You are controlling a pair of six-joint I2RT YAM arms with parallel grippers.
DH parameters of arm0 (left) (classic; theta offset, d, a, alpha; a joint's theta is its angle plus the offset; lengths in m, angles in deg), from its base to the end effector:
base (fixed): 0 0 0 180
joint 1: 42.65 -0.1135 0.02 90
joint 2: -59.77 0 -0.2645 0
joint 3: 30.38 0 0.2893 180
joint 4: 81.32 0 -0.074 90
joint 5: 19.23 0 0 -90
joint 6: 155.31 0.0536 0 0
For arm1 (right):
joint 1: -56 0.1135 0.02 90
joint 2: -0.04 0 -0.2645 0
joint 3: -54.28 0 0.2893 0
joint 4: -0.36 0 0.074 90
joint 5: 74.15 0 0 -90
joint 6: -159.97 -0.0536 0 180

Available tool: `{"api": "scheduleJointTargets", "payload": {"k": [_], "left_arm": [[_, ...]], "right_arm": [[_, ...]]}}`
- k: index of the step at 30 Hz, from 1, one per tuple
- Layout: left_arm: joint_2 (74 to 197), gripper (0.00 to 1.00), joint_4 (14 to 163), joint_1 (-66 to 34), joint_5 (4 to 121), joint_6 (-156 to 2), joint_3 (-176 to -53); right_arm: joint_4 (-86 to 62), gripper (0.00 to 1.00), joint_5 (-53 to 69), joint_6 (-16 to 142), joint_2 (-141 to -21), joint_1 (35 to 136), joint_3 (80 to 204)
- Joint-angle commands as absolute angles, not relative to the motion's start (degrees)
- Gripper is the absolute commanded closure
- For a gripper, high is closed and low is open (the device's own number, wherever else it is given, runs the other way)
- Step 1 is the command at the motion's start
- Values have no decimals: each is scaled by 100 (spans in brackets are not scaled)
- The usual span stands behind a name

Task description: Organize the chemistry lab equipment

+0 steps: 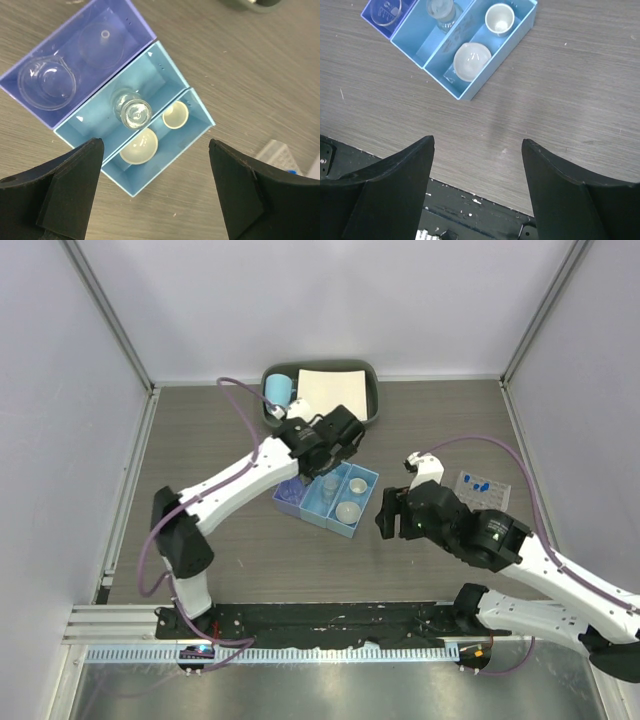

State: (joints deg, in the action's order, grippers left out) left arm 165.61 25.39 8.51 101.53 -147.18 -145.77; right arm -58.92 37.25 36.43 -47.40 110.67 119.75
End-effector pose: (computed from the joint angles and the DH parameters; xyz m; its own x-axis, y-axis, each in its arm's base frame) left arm 0.2914 -0.3182 0.3083 -0.6016 -0.6092 -0.5166 -0.4822 0.7926 -0.3731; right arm 0.1370 0.1595 0.3162 -0.6498 -0.0272 -0.7596 -0.2902 0.9325 0.2149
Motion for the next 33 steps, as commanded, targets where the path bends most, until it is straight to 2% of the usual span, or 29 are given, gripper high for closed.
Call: {"api": "scheduleJointTargets", "payload": {"k": [1,7,14,20,22,25,33], "left_arm": [[15821,8,2720,877,10382,-13618,-14422],[15348,0,2649,868,10452,-12483,-14062],[14529,0,2888,859,10618,-11120,-13350],[13801,0,3001,753,10609,-10277,-12911],[13545,0,3211,745,10662,-10144,-12753],[12948,0,3615,727,10689,-9915,-12392],[11506,0,4205,727,11172,-9152,-11636]], "right_arm": [[-5793,19,4071,3658,-5058,11102,12443],[-5618,7,4493,3710,-5777,11093,12707],[-5810,5,5144,3746,-6648,11093,13392],[-6539,4,5924,3034,-7500,11101,14385],[-6680,4,6520,2797,-7563,11093,14561],[-6559,1,6795,2945,-7563,11093,14589],[-5899,0,7033,3736,-7379,11084,14588]]}}
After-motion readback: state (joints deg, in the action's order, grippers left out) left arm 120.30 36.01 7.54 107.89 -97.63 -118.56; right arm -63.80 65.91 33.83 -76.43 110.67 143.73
